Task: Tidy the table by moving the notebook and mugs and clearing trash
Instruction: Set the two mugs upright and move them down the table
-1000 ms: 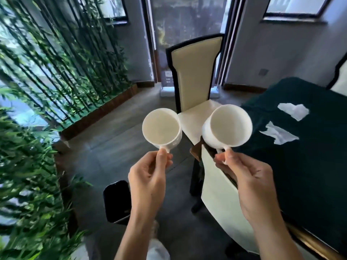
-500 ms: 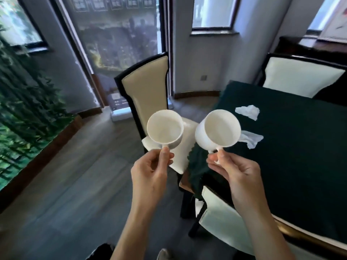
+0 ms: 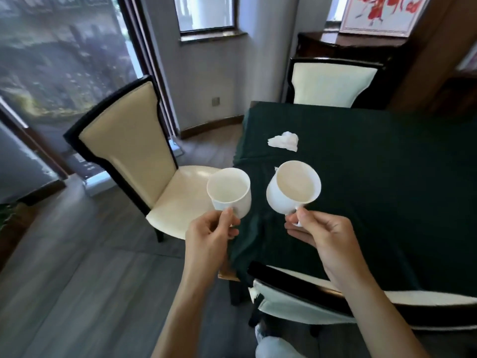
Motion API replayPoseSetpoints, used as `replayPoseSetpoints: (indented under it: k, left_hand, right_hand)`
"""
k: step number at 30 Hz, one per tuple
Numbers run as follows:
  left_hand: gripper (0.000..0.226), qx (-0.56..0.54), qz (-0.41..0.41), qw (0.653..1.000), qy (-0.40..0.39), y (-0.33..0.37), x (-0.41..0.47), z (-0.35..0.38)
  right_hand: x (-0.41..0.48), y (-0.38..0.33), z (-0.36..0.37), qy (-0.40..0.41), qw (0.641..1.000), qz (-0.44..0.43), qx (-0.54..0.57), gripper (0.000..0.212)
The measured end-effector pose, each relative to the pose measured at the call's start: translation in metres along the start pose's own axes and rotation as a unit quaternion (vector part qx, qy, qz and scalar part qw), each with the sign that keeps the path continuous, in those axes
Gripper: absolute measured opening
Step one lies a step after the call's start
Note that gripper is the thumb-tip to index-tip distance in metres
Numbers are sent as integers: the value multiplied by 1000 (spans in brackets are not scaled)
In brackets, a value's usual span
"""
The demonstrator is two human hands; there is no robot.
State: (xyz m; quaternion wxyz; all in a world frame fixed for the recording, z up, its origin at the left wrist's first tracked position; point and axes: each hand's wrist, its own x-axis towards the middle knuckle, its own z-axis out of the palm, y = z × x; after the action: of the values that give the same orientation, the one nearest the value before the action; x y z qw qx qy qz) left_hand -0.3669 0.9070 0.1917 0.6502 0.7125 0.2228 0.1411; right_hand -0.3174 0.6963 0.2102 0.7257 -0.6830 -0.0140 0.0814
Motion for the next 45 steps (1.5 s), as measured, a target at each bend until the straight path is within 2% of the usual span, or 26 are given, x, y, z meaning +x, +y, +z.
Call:
replayPoseSetpoints:
  k: [6, 14, 22, 29, 34, 36, 39, 41, 45]
  left_hand:
    - [37, -2, -48, 998, -44, -24, 45, 55]
    - [41, 50, -119, 988, -80, -73, 93, 112]
    - [42, 103, -201, 968, -107, -109, 113, 122]
    - [32, 132, -254, 948, -135, -135, 118, 127]
    - [27, 150, -303, 925, -176, -140, 108, 124]
    - [22, 186, -312, 913, -188, -140, 106, 125]
    - [22, 225, -306, 902, -206, -141, 108, 123]
    - [25, 247, -305, 888, -240, -137, 112, 119]
    - [36, 381, -292, 800, -359, -121, 143, 104]
  right_hand:
    - [57, 17, -50, -6, 998, 59, -24, 33]
    - [126, 77, -91, 5, 983, 181, -38, 39]
    - [143, 138, -94, 15, 958, 279, -64, 39]
    - [137, 167, -86, 26, 941, 337, -36, 33]
    - [121, 179, -83, 43, 920, 387, 41, 15]
    - [116, 180, -83, 49, 917, 395, 37, 9]
    - [112, 175, -89, 35, 927, 371, -47, 6]
    - [113, 169, -99, 23, 930, 349, -110, 14]
    - [136, 157, -121, 5, 921, 300, -247, 22]
